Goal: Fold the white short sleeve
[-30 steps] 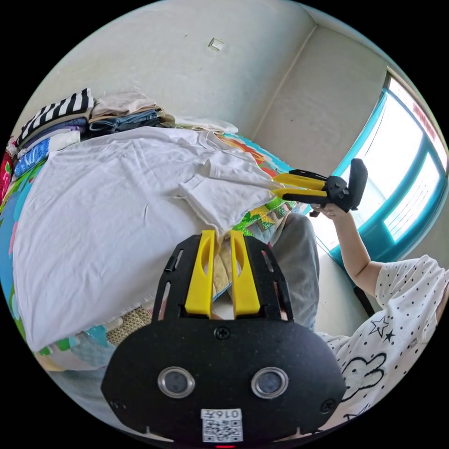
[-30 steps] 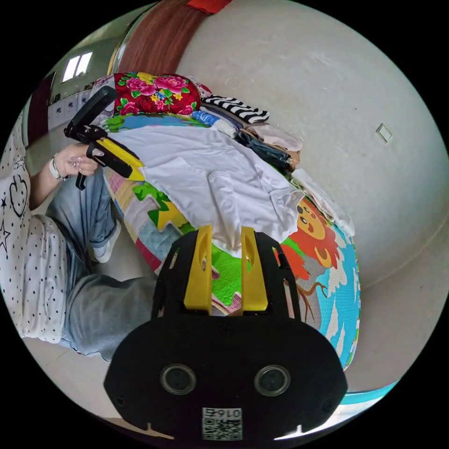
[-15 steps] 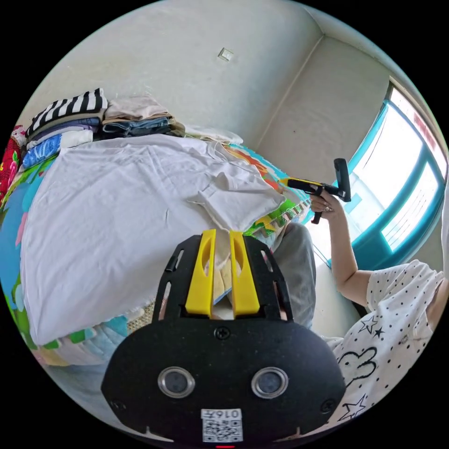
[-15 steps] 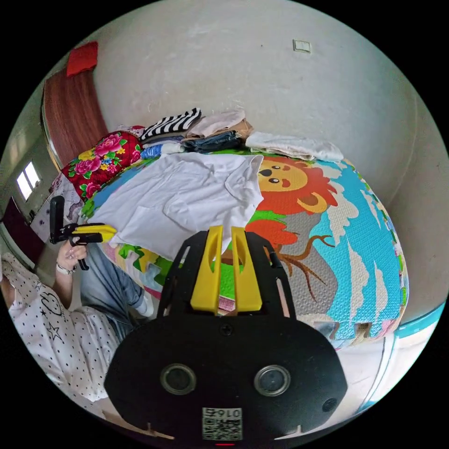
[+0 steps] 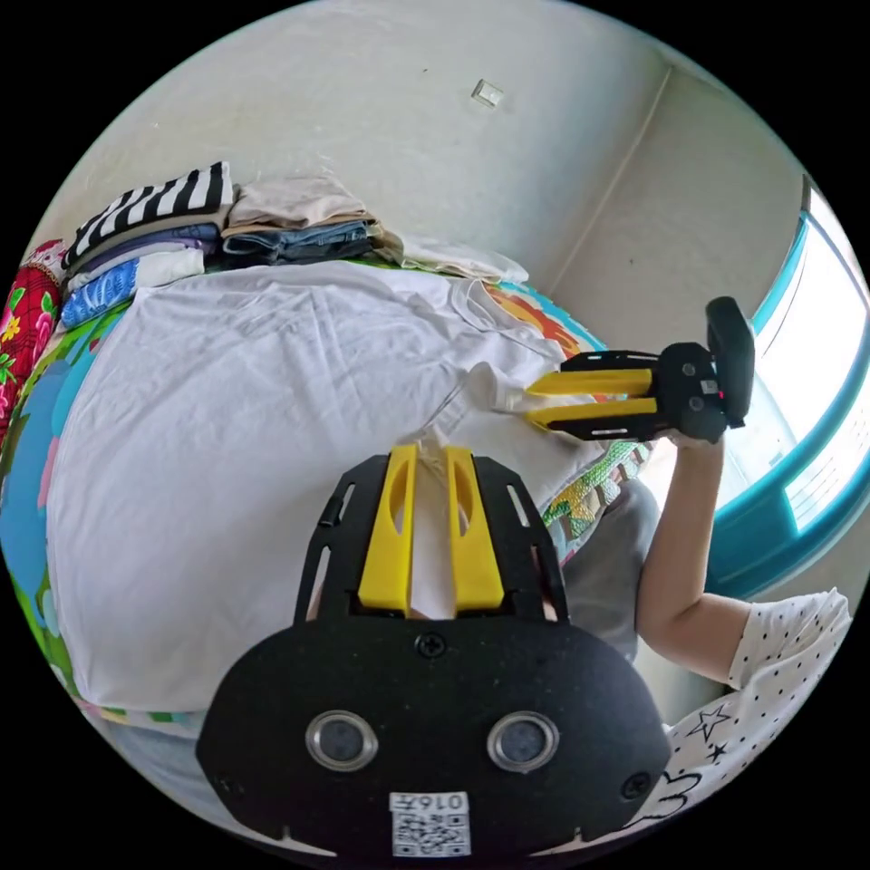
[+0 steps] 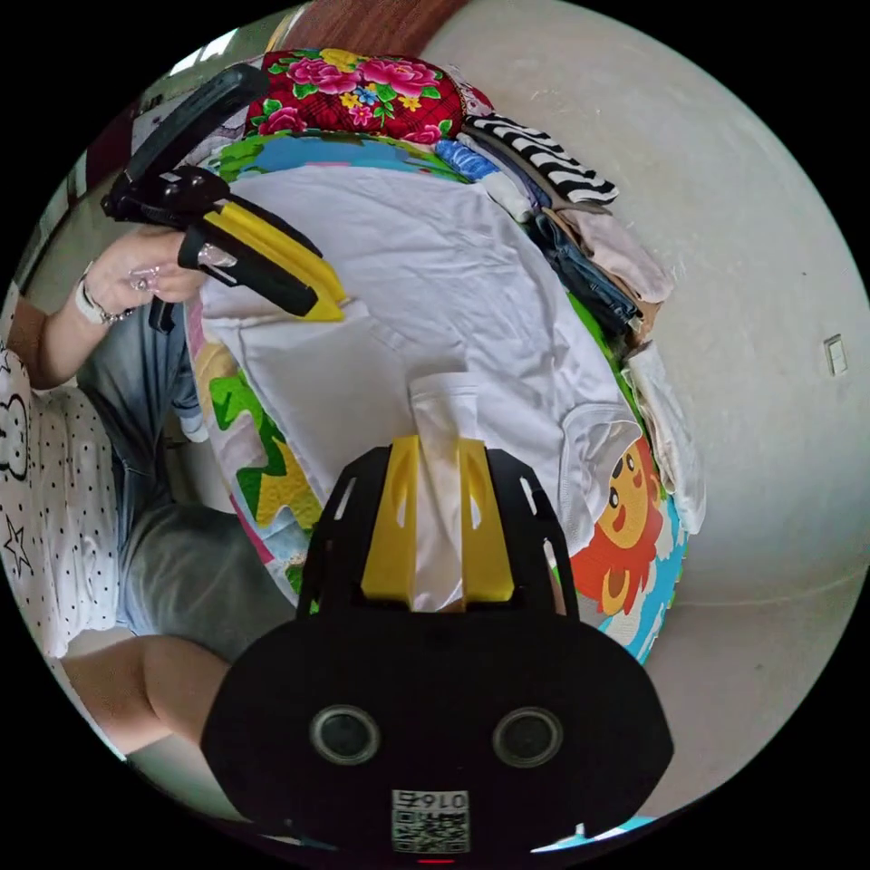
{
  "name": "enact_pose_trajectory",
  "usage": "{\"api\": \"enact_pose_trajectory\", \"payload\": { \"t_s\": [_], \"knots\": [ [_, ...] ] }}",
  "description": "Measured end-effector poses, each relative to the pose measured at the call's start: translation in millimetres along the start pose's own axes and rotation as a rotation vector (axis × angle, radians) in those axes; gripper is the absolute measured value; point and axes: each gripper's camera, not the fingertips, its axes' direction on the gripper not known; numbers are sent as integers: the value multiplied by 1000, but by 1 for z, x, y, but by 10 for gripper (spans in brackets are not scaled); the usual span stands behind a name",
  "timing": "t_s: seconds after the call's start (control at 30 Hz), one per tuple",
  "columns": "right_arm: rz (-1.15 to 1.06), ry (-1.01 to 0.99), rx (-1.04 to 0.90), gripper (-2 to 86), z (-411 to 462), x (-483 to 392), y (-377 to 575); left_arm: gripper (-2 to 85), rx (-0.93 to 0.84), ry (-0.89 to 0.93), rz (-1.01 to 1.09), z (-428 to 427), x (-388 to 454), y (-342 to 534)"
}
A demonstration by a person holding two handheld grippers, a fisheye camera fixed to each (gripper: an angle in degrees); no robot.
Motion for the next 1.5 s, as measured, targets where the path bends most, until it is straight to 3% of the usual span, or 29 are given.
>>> {"api": "enact_pose_trajectory", "payload": {
  "t_s": [0.23, 0.47, 0.53, 0.7, 0.9, 1.03, 1.13, 1.27, 1.5],
  "knots": [
    [185, 65, 108, 6, 11, 7, 40, -5, 75, 11, -38, -16, -20, 11],
    [778, -66, 223, 13, 23, 79, 128, -2, 126, -66, -121, -30, -45, 13],
    [851, -121, 283, 19, 24, 87, 153, 10, 126, -50, -128, -32, -50, 13],
    [743, -323, 461, 42, 23, 75, 191, 49, 68, 112, -102, -22, -57, 7],
    [606, -347, 296, 62, 41, 50, 178, 35, 66, 71, -105, -22, -56, 6],
    [549, -275, 193, 19, 53, 30, 161, 6, 110, 29, -153, -32, -59, 12],
    [542, -215, 188, 6, 51, 21, 157, -5, 185, 2, -146, -47, -55, 18],
    [559, -215, 159, 7, 55, 14, 159, -8, 138, -94, -130, -37, -53, 21],
    [626, -227, 262, 54, 31, 8, 188, 18, 109, 137, -53, -74, -54, 27]
  ]
}}
